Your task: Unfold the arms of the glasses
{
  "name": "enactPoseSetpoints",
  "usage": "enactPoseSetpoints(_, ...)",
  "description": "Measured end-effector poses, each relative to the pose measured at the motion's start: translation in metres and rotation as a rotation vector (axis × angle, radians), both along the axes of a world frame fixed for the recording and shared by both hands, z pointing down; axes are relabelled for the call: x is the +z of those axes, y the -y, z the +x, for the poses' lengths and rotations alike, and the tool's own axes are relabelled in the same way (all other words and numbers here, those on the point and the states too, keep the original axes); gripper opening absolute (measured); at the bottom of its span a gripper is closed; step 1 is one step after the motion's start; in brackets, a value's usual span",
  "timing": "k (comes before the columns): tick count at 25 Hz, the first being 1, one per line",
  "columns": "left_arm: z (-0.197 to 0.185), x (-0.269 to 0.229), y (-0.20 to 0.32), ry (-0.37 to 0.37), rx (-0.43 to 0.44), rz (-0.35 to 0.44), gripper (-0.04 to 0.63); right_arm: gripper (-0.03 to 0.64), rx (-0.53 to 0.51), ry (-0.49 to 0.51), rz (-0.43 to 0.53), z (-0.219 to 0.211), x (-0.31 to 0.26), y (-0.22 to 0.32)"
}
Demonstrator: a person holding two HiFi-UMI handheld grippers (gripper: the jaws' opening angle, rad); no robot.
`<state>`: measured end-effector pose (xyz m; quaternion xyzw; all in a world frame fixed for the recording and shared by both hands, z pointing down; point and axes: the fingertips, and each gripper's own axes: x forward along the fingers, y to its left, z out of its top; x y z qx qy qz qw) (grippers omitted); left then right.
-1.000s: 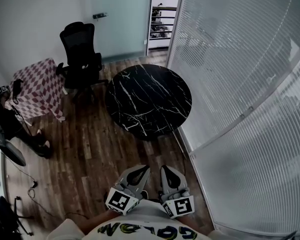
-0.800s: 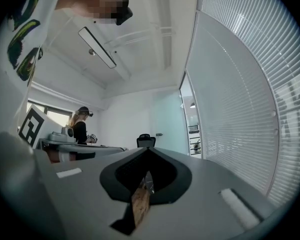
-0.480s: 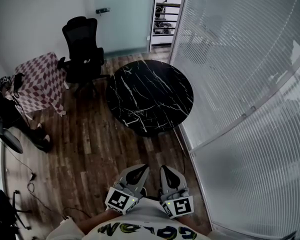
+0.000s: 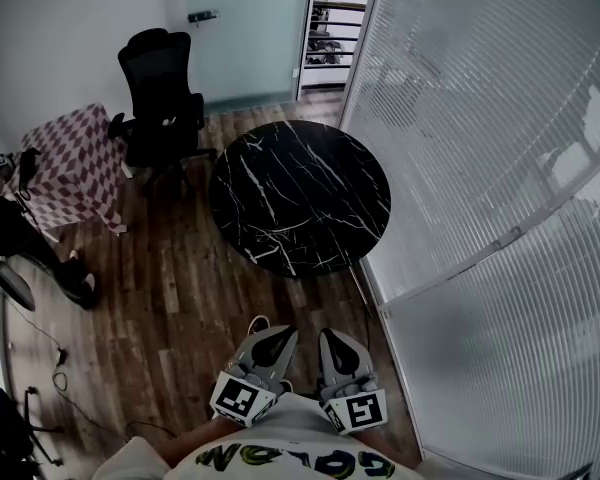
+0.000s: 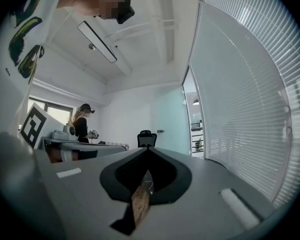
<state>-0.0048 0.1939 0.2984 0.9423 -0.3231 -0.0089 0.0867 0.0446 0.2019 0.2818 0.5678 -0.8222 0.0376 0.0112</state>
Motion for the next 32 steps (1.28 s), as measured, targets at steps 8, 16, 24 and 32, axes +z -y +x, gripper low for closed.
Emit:
enactPoseSetpoints(8,-0.016,0.004,0.092,-0.001,0.022,0.002,0.005,0.002,-0.001,-0.036,-0.002,-0.02,-0.003,0.089)
enactPoseSetpoints(16,-0.039,-0.006,0.183,-0.002,0.045,0.015,0.005,0.002,0.012,-0.055,-0.012,-0.043,-0.01,0.181)
enactPoseSetpoints(24,-0.061,-0.003,0.246,0.018,0.051,0.001,0.005,0.002,-0.002,-0.06,-0.006,-0.067,-0.011,0.248)
enactPoseSetpoints(32,-0.056,0.003,0.274,0.018,0.071,-0.008,0.005,0.002,0.014,-0.057,-0.029,-0.063,0.002,0.274)
